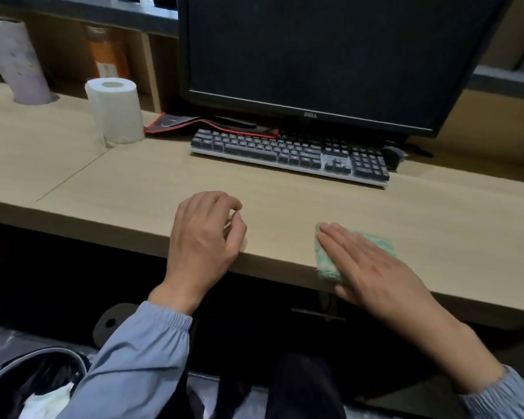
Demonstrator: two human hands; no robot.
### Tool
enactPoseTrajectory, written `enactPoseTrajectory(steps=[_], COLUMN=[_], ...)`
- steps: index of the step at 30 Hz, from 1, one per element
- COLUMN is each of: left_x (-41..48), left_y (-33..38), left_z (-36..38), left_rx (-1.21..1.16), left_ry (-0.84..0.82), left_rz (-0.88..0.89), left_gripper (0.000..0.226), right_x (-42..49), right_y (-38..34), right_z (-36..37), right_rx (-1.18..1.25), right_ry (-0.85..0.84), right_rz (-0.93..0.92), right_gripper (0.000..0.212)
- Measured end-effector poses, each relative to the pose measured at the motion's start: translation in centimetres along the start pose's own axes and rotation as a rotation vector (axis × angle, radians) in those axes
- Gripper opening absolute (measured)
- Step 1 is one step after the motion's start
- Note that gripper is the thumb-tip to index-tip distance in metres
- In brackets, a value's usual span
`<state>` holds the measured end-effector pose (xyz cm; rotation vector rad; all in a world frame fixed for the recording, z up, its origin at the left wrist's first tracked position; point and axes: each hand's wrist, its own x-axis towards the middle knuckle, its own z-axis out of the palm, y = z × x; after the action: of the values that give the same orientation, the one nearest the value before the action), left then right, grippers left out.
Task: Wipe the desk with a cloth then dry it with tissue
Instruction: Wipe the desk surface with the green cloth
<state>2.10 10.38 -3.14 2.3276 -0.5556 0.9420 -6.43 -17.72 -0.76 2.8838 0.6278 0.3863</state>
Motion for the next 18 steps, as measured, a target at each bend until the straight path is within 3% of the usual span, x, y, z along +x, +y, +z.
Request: enactPoseTrajectory(steps=[7,14,18], left_x=[0.7,0.6,0.4], left_y=[2.4,2.5,2.6], left_z=[1.3,1.8,1.8], left_rx=[-0.023,0.028,0.063], left_ry=[-0.066,-0.106,-0.115], left_rz=[0.088,0.028,0.029], left_gripper=[0.01,0.014,0.014], right_x=[1.6,6.6,4.6], right_y=[-0.6,-4.8,-3.2], right_z=[0.8,1.5,1.5], right_rx=[-0.004,0.109,0.126], right_ry=[0.002,0.012,0.028], right_rz=[-0.037,-0.091,-0.1], right_gripper=[0.096,0.091,0.093])
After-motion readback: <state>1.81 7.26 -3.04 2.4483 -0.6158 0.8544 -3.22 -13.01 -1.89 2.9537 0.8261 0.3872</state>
